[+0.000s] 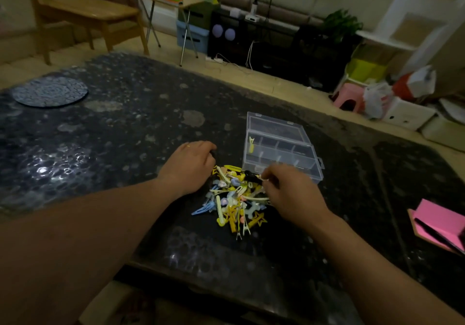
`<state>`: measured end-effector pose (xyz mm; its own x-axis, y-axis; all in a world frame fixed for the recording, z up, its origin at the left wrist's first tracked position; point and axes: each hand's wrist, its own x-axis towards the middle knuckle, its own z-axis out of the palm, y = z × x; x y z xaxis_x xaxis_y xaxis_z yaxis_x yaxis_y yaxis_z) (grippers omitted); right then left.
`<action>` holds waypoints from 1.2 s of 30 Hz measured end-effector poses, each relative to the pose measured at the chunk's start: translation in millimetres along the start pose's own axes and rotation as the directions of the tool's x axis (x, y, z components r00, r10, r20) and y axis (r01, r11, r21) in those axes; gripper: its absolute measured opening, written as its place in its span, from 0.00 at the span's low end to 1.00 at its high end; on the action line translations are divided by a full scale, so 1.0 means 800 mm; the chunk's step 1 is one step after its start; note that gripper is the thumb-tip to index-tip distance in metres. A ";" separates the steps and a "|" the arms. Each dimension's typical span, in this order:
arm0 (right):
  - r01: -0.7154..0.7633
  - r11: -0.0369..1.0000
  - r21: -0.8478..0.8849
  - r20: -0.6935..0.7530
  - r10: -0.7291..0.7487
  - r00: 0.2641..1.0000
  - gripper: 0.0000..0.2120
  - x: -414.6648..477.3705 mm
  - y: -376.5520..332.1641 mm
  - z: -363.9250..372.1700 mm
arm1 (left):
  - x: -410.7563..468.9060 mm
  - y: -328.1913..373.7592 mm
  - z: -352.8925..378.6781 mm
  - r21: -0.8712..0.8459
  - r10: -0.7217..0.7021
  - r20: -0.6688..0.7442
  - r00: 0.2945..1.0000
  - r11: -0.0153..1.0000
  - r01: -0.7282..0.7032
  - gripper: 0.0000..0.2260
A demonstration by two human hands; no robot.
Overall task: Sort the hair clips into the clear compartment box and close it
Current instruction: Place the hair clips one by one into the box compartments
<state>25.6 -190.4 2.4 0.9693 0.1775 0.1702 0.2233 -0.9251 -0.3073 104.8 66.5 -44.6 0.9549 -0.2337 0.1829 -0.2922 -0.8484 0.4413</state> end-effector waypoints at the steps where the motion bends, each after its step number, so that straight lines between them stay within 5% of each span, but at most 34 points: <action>1: 0.034 0.999 0.024 0.032 -0.034 0.999 0.04 -0.005 -0.002 -0.002 | 0.000 0.001 0.000 -0.005 -0.001 0.001 1.000 1.000 0.001 0.19; 5: 0.162 0.986 -0.052 0.211 -0.147 0.966 0.07 -0.011 -0.013 -0.002 | -0.001 0.005 -0.002 0.000 -0.002 0.001 1.000 1.000 0.002 0.19; 14: 0.153 0.979 -0.138 0.252 -0.114 0.961 0.11 -0.001 -0.013 -0.011 | -0.003 0.007 -0.003 -0.010 -0.005 -0.028 1.000 1.000 0.005 0.19; 20: -0.079 0.982 0.174 0.117 0.059 0.991 0.11 0.018 -0.021 -0.041 | -0.002 0.003 0.000 0.001 0.002 -0.038 0.999 1.000 -0.002 0.19; 26: -0.243 0.929 0.280 -0.045 0.266 0.963 0.06 0.130 0.016 -0.056 | -0.001 -0.001 0.002 -0.002 0.009 -0.036 0.999 1.000 -0.009 0.18; 36: -0.378 0.926 -0.016 0.197 0.373 0.907 0.20 0.215 0.038 0.019 | 0.000 -0.006 0.009 0.002 0.011 -0.018 1.000 1.000 -0.011 0.22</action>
<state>200.3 -182.7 7.8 0.9824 -0.1182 -0.1446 -0.1609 -0.9288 -0.3338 106.8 67.4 -52.6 0.9506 -0.2344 0.2035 -0.3025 -0.8469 0.4373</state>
